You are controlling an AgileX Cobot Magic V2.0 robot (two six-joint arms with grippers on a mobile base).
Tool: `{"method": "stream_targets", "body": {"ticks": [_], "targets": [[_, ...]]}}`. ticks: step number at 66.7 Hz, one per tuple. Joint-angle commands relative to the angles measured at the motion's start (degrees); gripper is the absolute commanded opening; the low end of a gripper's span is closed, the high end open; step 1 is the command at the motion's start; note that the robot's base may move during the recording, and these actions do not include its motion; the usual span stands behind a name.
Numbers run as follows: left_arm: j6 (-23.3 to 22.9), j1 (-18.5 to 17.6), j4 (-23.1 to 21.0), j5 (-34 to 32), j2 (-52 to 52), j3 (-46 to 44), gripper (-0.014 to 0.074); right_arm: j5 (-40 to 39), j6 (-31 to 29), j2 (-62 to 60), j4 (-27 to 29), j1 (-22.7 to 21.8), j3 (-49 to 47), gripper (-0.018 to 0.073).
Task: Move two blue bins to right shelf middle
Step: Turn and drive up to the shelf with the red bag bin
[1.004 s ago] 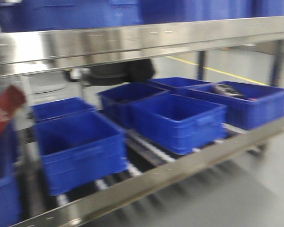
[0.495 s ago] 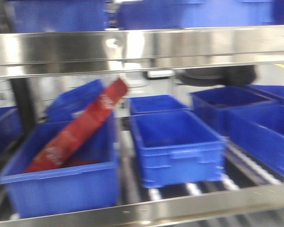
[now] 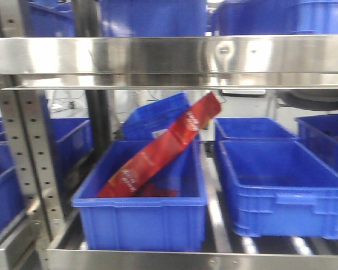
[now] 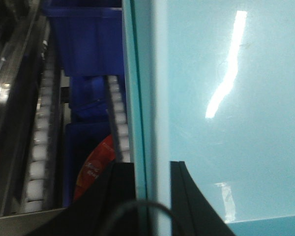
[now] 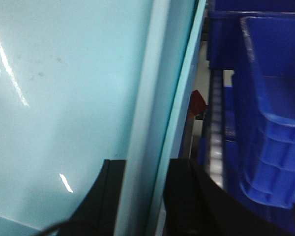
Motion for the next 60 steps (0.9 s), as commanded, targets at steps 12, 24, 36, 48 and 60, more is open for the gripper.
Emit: {"method": "stream_targets", "body": {"ticks": [12, 24, 36, 48, 60], "targets": [[0.0, -1.3, -4.8, -7.3, -0.8, -1.0, -0.0111, -4.3, -0.5, -0.8, 5.2, 1.0, -1.0, -0.0153], [0.0, -1.3, -4.8, -7.3, -0.8, -1.0, -0.0111, -4.3, -0.5, -0.8, 5.2, 1.0, -1.0, -0.0153], [0.0, -1.3, -4.8, -7.3, -0.8, -1.0, -0.0111, -4.3, -0.5, -0.8, 5.2, 1.0, -1.0, -0.0153], [0.0, -1.3, -4.8, -7.3, -0.8, -1.0, -0.0111, -4.3, -0.5, -0.8, 5.2, 1.0, -1.0, -0.0153], [0.0, -1.3, -4.8, -7.3, -0.8, -1.0, -0.0111, -4.3, -0.5, -0.8, 5.2, 1.0, -1.0, -0.0153]]}}
